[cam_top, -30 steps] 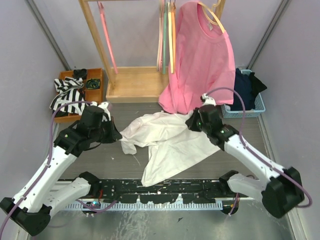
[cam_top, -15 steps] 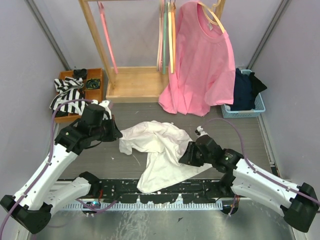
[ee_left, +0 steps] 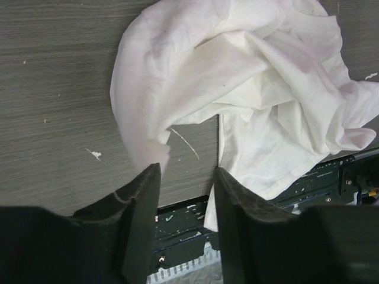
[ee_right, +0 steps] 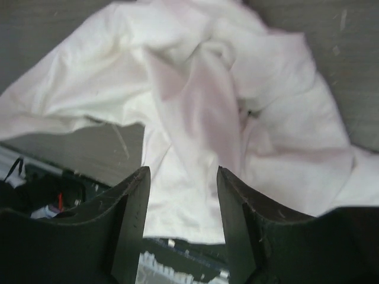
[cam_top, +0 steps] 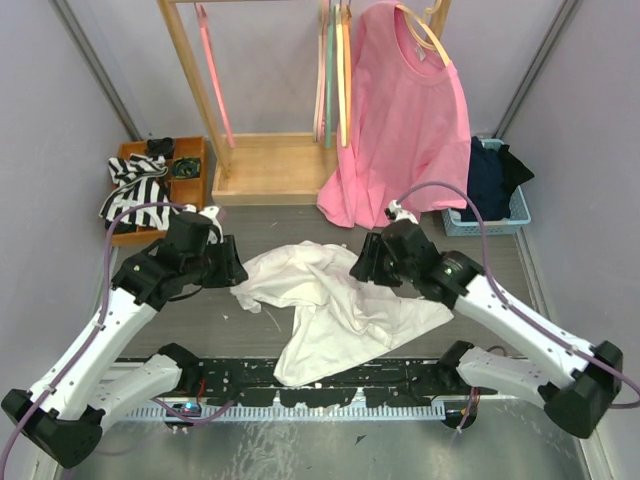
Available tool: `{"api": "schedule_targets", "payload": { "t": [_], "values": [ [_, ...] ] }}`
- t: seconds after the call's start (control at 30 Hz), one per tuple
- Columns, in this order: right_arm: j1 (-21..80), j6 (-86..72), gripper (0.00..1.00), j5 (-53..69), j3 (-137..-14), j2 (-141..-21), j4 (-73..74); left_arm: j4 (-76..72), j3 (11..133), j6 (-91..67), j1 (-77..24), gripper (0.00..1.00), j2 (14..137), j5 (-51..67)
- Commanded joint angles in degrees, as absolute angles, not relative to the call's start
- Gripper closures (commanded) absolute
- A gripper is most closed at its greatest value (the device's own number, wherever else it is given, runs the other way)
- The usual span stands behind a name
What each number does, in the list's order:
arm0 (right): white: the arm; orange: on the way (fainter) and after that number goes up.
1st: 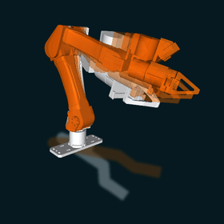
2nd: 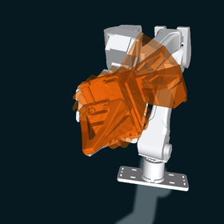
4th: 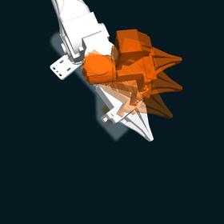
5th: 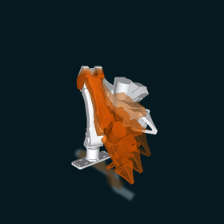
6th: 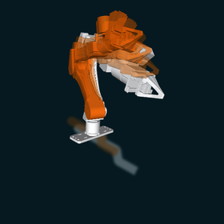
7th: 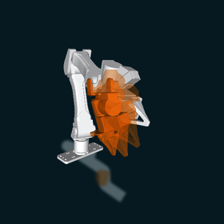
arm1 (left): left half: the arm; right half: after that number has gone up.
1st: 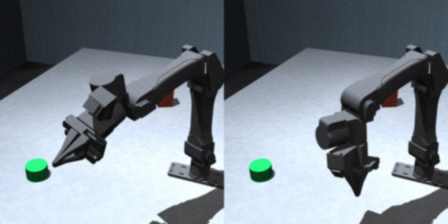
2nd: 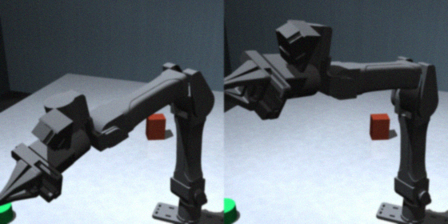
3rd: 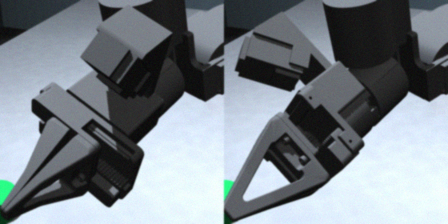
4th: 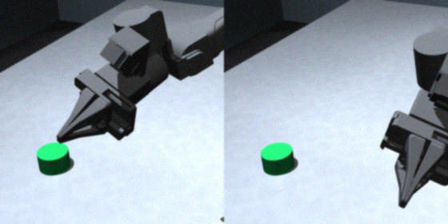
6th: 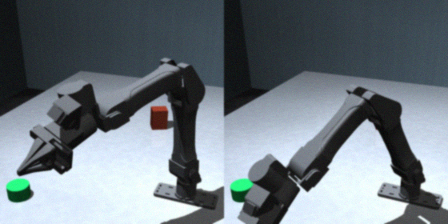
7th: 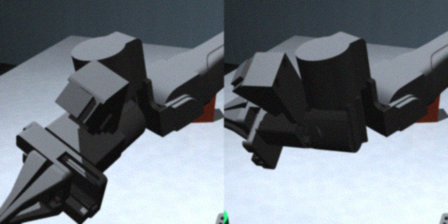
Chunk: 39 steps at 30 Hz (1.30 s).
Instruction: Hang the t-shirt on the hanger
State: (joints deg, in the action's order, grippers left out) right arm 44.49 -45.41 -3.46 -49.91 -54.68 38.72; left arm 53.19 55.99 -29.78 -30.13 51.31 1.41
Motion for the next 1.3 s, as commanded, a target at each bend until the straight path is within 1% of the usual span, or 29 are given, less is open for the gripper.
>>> {"api": "schedule_targets", "payload": {
  "t": [0.0, 0.03, 0.1, 0.17, 0.2, 0.4, 0.53, 0.77, 0.8, 1.0, 1.03, 1.1, 1.27],
  "values": [
    [35.7, -37.7, 0.44, -4.6, -51.7, -62.6, 32.9, 55.1, 55.6, -30.5, -30.0, 0.46, 50.1, 1.1],
    [33.3, -37.1, 0.43, -2.9, -51.4, -64.2, 31.6, 55.2, 55.5, -30.8, -30.0, 0.4, 49.8, 1.0],
    [30.1, -35.0, 0.41, -1.2, -52.0, -68.2, 28.9, 55.3, 55.9, -31.0, -30.0, 0.36, 49.4, 0.6],
    [28.7, -33.3, 0.39, -0.6, -53.3, -72.3, 27.4, 54.4, 57.1, -31.0, -30.0, 0.31, 50.2, 0.3],
    [28.5, -32.8, 0.38, -0.4, -53.8, -74.4, 26.8, 53.9, 58.2, -30.9, -30.0, 0.3, 51.4, 0.3],
    [28.4, -32.1, 0.35, 2.3, -55.1, -83.1, 22.6, 49.3, 67.1, -28.7, -30.0, 0.3, 61.7, 1.2],
    [28.5, -31.9, 0.35, 3.6, -54.5, -86.8, 20.5, 45.0, 70.1, -28.3, -30.0, 0.31, 70.0, 3.0],
    [28.4, -30.9, 0.47, 3.7, -53.9, -90.0, 19.3, 38.1, 68.4, -29.5, -30.0, 0.34, 80.1, 6.9],
    [28.4, -30.8, 0.51, 3.7, -54.1, -90.1, 19.3, 37.2, 68.0, -29.7, -30.0, 0.35, 81.3, 7.6],
    [28.4, -30.0, 0.87, 2.7, -57.2, -89.0, 21.2, 34.9, 67.0, -29.1, -30.1, 0.39, 87.4, 7.3],
    [28.4, -29.8, 0.91, 2.3, -57.9, -88.3, 21.6, 34.7, 66.9, -29.0, -30.1, 0.4, 88.2, 7.4],
    [28.4, -29.7, 0.94, 1.2, -59.2, -86.3, 22.8, 34.1, 66.2, -28.8, -30.1, 0.45, 89.0, 7.5],
    [28.4, -29.2, 0.97, -1.5, -63.8, -80.7, 26.3, 33.6, 64.9, -28.8, -30.1, 0.67, 89.3, 8.2]
  ]
}}
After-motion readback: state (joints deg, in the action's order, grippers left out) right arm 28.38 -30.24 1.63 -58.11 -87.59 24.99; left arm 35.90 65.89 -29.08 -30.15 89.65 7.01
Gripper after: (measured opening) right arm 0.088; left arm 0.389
